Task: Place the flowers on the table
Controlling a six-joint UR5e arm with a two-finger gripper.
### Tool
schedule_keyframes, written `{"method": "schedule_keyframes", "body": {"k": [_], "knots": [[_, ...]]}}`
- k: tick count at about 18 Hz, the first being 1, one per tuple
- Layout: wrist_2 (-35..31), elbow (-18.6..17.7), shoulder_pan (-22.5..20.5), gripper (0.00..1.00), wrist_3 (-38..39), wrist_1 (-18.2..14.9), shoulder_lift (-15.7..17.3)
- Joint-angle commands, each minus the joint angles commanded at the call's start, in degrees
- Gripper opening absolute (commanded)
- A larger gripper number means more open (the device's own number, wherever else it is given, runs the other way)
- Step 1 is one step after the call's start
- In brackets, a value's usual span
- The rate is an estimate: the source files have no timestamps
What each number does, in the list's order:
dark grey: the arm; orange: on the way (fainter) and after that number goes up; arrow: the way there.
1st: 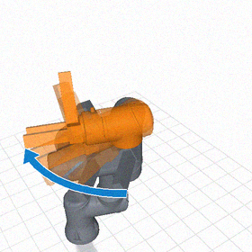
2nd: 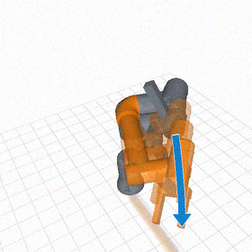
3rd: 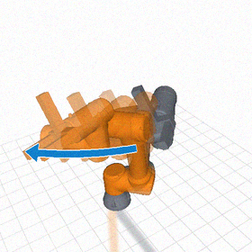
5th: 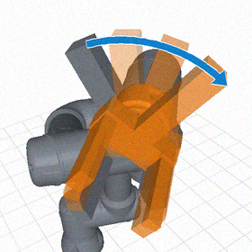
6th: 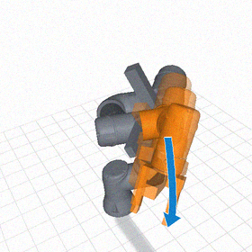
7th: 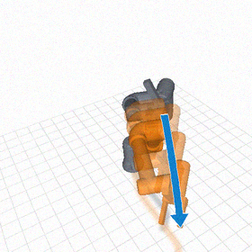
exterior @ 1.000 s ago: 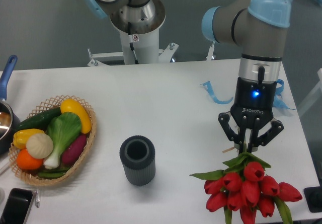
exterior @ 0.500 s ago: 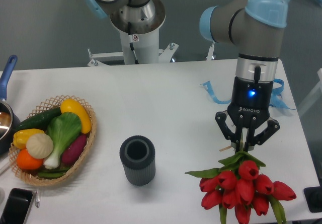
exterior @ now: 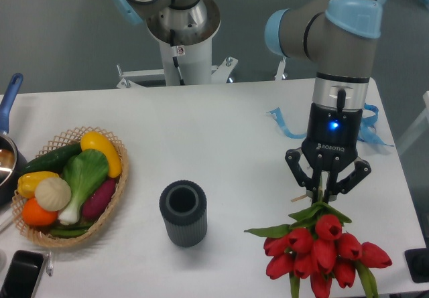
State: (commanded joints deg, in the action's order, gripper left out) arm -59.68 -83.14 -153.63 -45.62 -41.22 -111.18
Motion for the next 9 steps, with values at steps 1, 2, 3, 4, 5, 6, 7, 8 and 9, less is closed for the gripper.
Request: {"method": "schedule_keyframes", "body": {"k": [1, 2, 3, 4, 5, 6, 7, 8, 9], "knots": [[-0.09, -0.09, 0.0, 0.22, 0.0, 0.0, -0.09], [-0.09, -0.09, 0.0, 0.22, 0.0, 0.0, -0.09], [-0.17, -0.17, 0.0, 0.22, 0.0, 0.0, -0.17], [-0.35, -0.26, 0.09, 0.22, -0.09, -0.09, -0.35], [-0.61, -0.52, 0.18, 0.22, -0.17, -0.09, -0.53], [-0.88, -1.14, 0.18, 0.22, -0.61, -0.09, -1.05], [-1.57, -1.93, 0.18, 0.22, -1.57, 0.0, -1.23], [-2.45, -2.11, 0.44, 0.22, -2.8, -0.09, -1.4], [-3.5, -2.28, 0.88, 0.22, -3.25, -0.09, -1.75]]}}
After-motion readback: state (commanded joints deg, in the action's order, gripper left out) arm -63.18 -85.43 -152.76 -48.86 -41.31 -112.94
